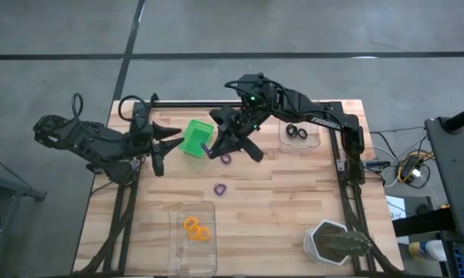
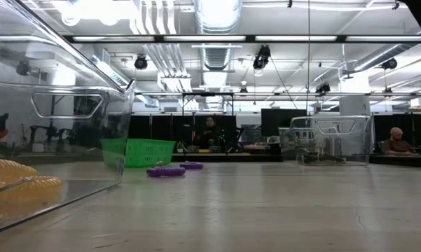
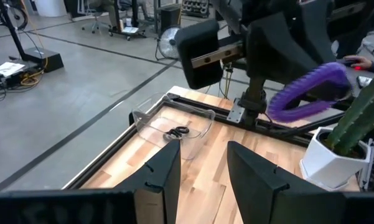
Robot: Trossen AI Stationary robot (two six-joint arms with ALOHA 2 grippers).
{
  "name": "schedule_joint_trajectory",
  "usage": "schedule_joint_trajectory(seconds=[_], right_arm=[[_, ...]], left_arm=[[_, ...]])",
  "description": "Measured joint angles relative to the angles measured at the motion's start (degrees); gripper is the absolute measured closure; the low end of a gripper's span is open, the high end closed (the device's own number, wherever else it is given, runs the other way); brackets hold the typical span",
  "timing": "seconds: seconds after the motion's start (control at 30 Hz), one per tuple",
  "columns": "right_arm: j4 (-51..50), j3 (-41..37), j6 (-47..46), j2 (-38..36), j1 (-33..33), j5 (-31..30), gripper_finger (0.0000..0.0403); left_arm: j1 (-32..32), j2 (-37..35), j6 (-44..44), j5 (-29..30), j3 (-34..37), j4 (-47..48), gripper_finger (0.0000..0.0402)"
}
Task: Sort spring keychains
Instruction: Put the top right purple spring keychain into the green bin
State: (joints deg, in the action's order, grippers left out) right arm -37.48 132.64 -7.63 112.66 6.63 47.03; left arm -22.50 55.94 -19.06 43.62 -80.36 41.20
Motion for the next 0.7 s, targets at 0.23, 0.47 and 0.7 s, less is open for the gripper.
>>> schedule_joint_trajectory(seconds=[0.23,0.47,0.7], right_arm=[[5.8,0.0,-2.8,0.0,0.0,3.0,0.0394],[7.4,-0.3,-2.9,0.0,-0.1,2.3,0.0394],[7.5,-0.5,-2.7,0.0,-0.1,-0.8,0.0394]], left_arm=[[0.0,0.0,0.0,0.0,0.0,-1.2,0.0278],[0.0,1.4,2.5,-2.4,0.0,-9.6,0.0278],[0.0,3.2,2.7,-5.1,0.0,-13.3,0.0278]])
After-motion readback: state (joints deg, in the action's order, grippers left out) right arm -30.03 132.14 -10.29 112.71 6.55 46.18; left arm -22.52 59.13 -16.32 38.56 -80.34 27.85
